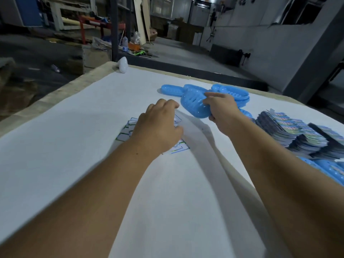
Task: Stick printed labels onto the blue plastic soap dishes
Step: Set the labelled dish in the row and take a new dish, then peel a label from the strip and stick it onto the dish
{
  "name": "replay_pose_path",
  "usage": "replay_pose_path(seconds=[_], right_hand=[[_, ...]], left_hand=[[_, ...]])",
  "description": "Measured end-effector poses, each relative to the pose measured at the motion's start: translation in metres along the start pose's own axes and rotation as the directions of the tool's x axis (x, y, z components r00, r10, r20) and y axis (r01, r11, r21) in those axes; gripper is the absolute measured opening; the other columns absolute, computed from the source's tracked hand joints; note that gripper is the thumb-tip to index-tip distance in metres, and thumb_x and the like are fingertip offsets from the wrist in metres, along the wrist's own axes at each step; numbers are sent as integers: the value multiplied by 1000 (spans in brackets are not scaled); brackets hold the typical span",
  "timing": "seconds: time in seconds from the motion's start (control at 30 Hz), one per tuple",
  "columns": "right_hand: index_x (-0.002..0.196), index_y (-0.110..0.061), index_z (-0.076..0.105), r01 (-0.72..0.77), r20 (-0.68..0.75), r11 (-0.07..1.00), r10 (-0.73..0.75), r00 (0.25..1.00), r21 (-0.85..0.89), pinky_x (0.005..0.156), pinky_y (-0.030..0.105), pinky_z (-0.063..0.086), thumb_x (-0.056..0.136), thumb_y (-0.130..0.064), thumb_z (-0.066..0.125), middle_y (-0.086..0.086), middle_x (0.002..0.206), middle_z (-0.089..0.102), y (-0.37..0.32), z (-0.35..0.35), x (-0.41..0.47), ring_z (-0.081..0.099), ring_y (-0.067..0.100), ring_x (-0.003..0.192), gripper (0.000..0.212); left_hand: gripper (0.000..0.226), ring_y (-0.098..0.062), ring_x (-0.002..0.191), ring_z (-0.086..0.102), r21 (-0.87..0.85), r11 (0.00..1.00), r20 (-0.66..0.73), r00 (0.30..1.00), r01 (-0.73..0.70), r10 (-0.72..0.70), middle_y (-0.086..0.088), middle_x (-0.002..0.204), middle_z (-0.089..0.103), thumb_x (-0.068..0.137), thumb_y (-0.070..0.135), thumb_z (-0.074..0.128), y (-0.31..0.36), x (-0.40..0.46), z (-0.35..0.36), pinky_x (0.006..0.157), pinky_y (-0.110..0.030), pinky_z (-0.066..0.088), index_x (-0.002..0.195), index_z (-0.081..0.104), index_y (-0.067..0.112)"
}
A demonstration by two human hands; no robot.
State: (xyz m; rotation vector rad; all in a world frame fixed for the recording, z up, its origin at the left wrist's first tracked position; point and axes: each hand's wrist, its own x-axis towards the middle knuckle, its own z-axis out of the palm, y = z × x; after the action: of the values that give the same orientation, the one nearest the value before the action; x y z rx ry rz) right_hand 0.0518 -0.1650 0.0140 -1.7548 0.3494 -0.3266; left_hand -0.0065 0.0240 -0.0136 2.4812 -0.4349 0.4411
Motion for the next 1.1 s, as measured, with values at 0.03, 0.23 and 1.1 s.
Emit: replay_pose_path(seconds=[0.03,0.23,1.1], right_hand=[[111,-16,75,-11,52,1000,11,999,-3,75,33,50,92,-8,62,15,109,69,-1,-6,-11,62,18,89,24],[105,-11,74,-74,464,997,68,883,-5,85,41,59,96,-3,54,9,95,79,10,-27,-56,73,21,83,23],[87,-19,76,309,140,710,-287,947,-633,81,42,59,90,-22,59,-5,85,75,25,-45,-68,68,19,86,18]], left_hand=[[63,-20,128,44,-32,999,0,1000,-11,11,5,142,47,88,37,69,-1,-1,0,105,-39,41,144,42,27],[103,-10,125,49,-178,983,194,978,-47,82,13,144,48,66,52,86,1,-1,1,92,-26,39,150,30,37],[52,-3,94,58,22,990,358,926,-139,122,12,112,56,77,65,65,6,-6,-2,79,-27,49,124,55,48]])
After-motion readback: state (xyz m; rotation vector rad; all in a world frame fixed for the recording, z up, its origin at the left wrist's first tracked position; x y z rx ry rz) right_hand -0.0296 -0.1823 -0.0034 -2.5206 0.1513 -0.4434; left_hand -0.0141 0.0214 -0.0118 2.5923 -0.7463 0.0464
